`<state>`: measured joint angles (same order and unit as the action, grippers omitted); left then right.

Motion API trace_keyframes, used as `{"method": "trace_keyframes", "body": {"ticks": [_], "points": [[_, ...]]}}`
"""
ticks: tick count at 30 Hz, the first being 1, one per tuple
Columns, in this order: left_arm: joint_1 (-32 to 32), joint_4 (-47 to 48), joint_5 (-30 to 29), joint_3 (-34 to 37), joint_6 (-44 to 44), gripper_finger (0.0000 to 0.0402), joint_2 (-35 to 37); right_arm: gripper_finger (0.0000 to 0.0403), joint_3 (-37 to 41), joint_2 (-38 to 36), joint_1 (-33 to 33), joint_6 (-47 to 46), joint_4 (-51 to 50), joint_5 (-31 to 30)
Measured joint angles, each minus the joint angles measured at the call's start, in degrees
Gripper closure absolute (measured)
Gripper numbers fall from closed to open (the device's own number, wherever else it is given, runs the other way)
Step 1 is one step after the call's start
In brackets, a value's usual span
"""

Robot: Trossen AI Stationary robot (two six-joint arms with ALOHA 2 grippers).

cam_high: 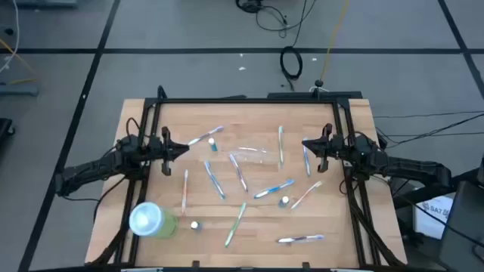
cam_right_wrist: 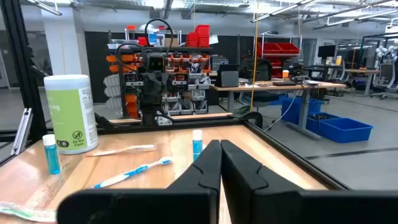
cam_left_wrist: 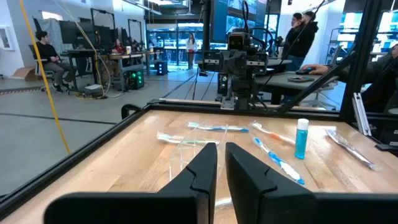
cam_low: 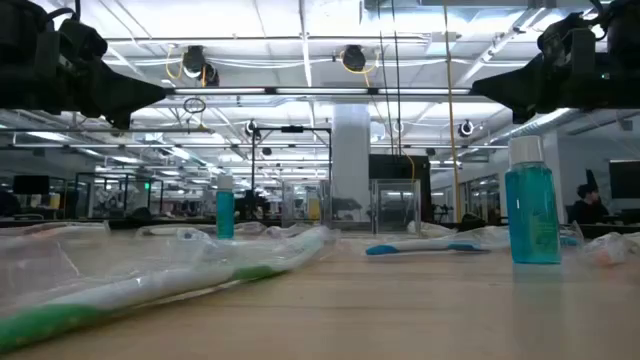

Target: Pick & Place toothbrushing station

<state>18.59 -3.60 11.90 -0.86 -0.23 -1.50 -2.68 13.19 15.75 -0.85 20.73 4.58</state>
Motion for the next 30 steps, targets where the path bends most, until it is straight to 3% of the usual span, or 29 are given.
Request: {"method": "trace_keyframes", "body": {"ticks": [30], "points": [[0.0,-0.7,0.0,0.0,-0.3,0.0360,0.0,0.0399,0.0,0.0,0.0,0.5,1.7,0.0]]}}
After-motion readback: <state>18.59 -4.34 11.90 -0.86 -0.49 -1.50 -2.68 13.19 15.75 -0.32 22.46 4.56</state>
